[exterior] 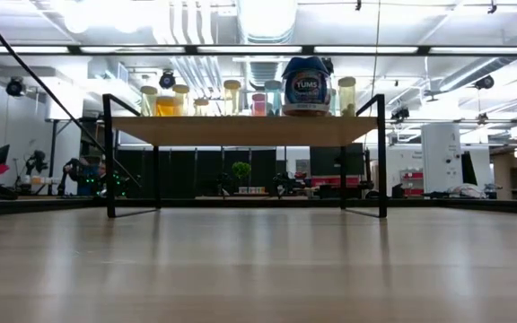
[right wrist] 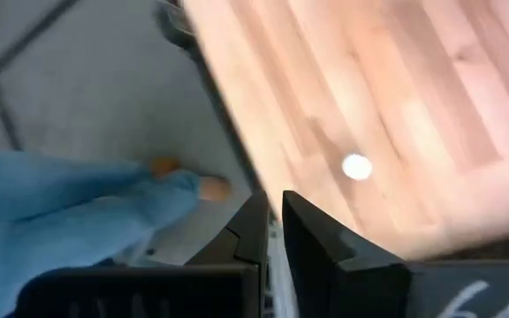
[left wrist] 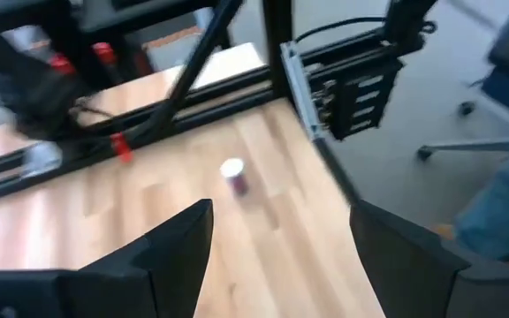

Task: Pick and place medicine bottles onto shelf by color
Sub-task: Put the blue pill bottle on the shelf

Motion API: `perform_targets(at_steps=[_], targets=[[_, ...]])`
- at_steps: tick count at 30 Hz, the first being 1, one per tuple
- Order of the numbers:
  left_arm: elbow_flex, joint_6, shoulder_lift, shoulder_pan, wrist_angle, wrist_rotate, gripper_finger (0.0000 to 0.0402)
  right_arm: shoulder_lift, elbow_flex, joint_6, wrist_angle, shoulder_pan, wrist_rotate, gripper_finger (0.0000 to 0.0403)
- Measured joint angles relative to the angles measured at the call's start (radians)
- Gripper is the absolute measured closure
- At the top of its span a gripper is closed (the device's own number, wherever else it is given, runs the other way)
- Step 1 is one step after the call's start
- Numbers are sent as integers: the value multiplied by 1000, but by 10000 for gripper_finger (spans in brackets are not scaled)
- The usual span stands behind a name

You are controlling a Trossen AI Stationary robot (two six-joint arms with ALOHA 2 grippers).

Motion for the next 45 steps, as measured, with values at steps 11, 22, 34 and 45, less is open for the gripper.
perform_targets(at_steps=[11,22,34,45], targets=[[-62,4,-131,-112,-211,-213,151,-4,-316,-74,194,231,173,388],[-239,-58,-282,-116,22,-354,151,-23,-724,40,323,316,236,387],[-282,-55,-306,-87,122,-534,151,-29,-979,83,661,296,166,249],[-296,-55,-305,-67,117,-552,151,-10,-1053,-3,782,272,309,169]])
